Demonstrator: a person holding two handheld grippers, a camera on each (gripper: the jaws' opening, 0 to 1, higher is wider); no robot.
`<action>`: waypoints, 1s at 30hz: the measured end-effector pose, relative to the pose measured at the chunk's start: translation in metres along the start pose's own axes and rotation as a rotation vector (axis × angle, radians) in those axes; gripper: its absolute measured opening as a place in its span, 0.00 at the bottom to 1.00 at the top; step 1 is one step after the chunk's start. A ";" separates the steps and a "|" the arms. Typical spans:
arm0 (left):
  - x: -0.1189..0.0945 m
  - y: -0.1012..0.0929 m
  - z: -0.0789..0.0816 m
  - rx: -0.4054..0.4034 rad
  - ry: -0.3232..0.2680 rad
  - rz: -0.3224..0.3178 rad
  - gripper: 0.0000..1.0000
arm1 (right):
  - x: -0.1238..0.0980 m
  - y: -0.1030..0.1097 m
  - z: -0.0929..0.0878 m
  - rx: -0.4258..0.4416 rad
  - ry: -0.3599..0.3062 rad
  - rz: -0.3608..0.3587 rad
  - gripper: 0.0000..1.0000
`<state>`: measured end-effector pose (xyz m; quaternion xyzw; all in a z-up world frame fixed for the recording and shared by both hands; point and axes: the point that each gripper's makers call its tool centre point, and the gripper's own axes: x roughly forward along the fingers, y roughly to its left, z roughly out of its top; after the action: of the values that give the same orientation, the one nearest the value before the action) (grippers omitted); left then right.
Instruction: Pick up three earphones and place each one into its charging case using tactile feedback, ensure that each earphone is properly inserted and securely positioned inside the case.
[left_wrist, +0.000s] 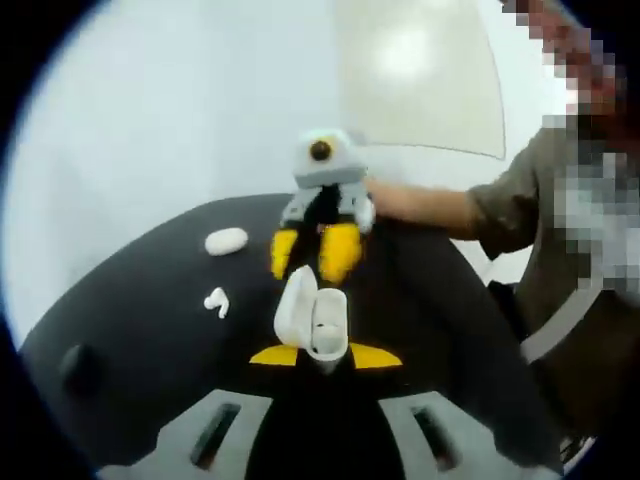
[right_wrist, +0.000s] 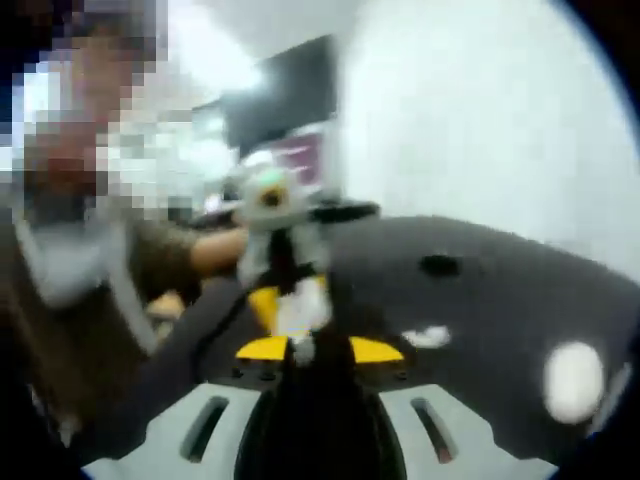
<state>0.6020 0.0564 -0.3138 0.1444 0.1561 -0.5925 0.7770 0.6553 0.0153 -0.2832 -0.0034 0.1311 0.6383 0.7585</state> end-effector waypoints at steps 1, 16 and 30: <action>-0.001 0.000 0.000 0.003 0.000 0.004 0.13 | -0.002 -0.005 0.003 0.035 -0.017 -0.026 0.19; -0.002 0.004 0.001 0.002 0.004 0.041 0.14 | 0.032 -0.066 -0.016 0.206 0.152 -0.458 0.18; -0.002 0.011 -0.001 -0.051 -0.001 0.037 0.13 | 0.008 0.051 0.074 -0.612 0.029 -0.197 0.13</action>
<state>0.6117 0.0614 -0.3139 0.1270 0.1679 -0.5740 0.7913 0.6217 0.0451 -0.2048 -0.2531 -0.0571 0.5717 0.7783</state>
